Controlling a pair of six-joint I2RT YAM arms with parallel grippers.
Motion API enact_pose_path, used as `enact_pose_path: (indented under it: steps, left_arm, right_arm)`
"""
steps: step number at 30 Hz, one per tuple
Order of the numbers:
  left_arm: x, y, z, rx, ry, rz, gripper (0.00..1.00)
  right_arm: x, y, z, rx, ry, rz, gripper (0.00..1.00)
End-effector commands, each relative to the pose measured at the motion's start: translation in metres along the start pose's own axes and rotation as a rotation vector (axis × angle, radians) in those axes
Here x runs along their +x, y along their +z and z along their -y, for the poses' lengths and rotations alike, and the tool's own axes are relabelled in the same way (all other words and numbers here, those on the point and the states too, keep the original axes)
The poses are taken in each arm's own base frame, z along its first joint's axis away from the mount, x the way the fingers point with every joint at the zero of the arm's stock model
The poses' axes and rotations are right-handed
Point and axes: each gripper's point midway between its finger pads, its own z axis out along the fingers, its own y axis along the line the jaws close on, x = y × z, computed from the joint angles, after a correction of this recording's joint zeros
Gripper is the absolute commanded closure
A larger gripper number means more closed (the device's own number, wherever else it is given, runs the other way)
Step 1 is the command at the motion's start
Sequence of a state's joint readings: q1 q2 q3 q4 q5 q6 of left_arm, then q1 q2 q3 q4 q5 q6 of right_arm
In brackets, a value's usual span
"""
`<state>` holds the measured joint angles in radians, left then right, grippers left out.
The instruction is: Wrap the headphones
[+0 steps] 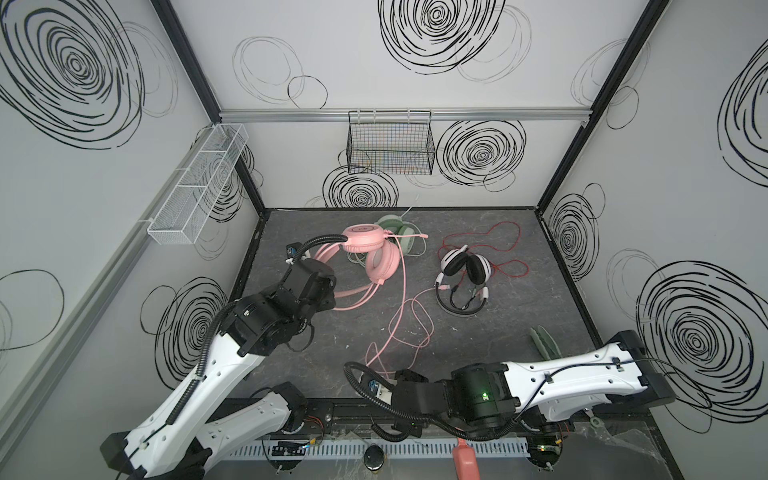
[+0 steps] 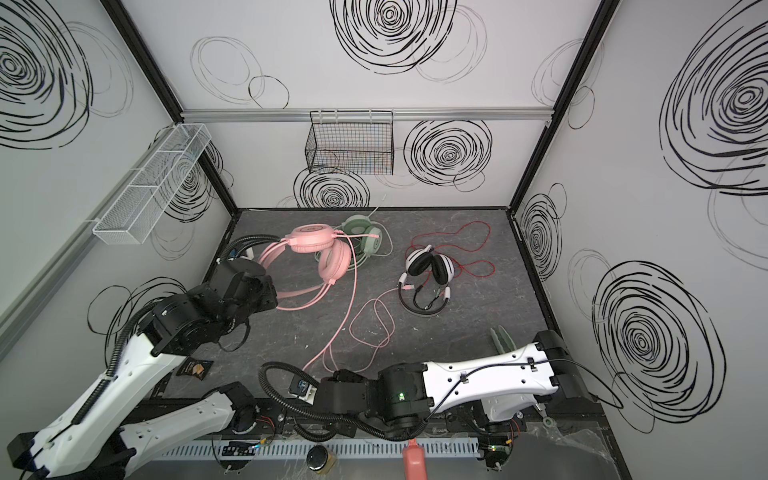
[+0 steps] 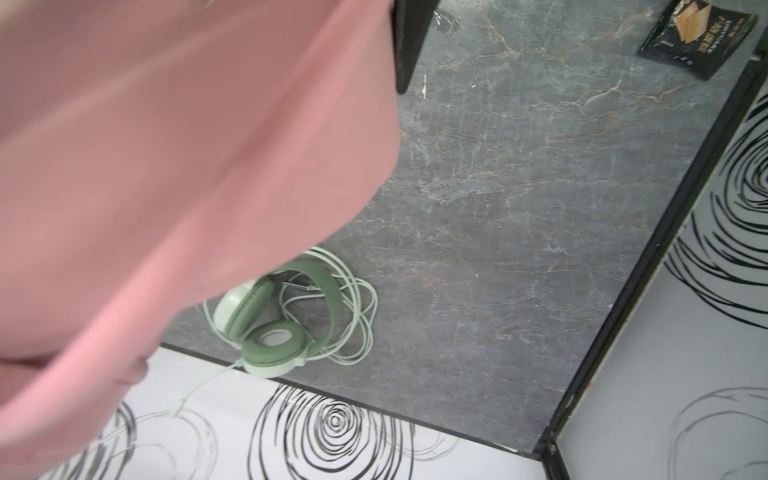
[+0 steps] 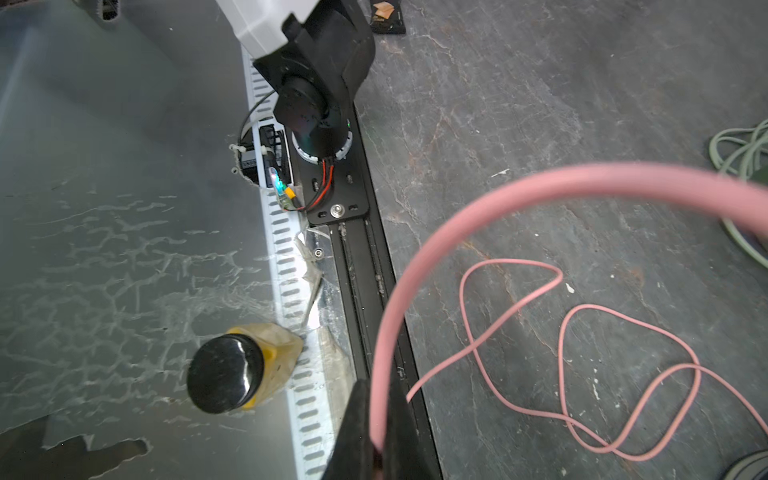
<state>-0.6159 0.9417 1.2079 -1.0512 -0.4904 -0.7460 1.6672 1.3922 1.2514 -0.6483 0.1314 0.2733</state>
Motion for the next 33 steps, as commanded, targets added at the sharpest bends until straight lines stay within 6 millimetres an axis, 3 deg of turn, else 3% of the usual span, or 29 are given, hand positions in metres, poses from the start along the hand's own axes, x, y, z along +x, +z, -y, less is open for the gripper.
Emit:
enact_pose_path:
  steps: [1, 5, 9, 12, 15, 19, 21, 28, 33]
  left_arm:
    - [-0.032, -0.007, -0.004, -0.001, -0.078, 0.149, 1.0]
    - [-0.048, -0.018, -0.028, -0.069, -0.119, 0.218, 1.0]
    - [-0.068, -0.031, -0.053, -0.159, -0.136, 0.289, 1.0]
    - [-0.073, -0.029, -0.062, -0.219, -0.113, 0.294, 1.0]
    - [-0.075, -0.024, -0.064, -0.234, -0.089, 0.303, 1.0]
    - [-0.078, -0.018, -0.064, -0.264, -0.067, 0.298, 1.0]
    - [-0.08, -0.015, -0.064, -0.276, -0.049, 0.301, 1.0]
    - [-0.086, -0.008, -0.063, -0.312, -0.027, 0.304, 1.0]
    - [-0.101, -0.034, -0.091, -0.425, -0.135, 0.38, 1.0]
  right_arm:
    - [0.014, -0.023, 0.019, 0.094, 0.075, -0.121, 1.0]
    - [0.024, -0.038, 0.048, 0.203, 0.155, -0.122, 1.0]
    - [0.018, -0.07, 0.089, 0.337, 0.269, 0.002, 1.0]
    - [0.009, -0.103, 0.118, 0.433, 0.335, 0.079, 1.0]
    - [0.0, -0.122, 0.136, 0.522, 0.321, 0.08, 1.0]
    - [-0.013, -0.121, 0.14, 0.614, 0.157, -0.022, 1.0]
    - [-0.02, -0.113, 0.132, 0.602, 0.045, -0.056, 1.0]
    - [-0.054, -0.116, 0.124, 0.631, -0.073, -0.024, 1.0]
    - [-0.049, -0.125, 0.133, 0.654, -0.066, 0.003, 1.0]
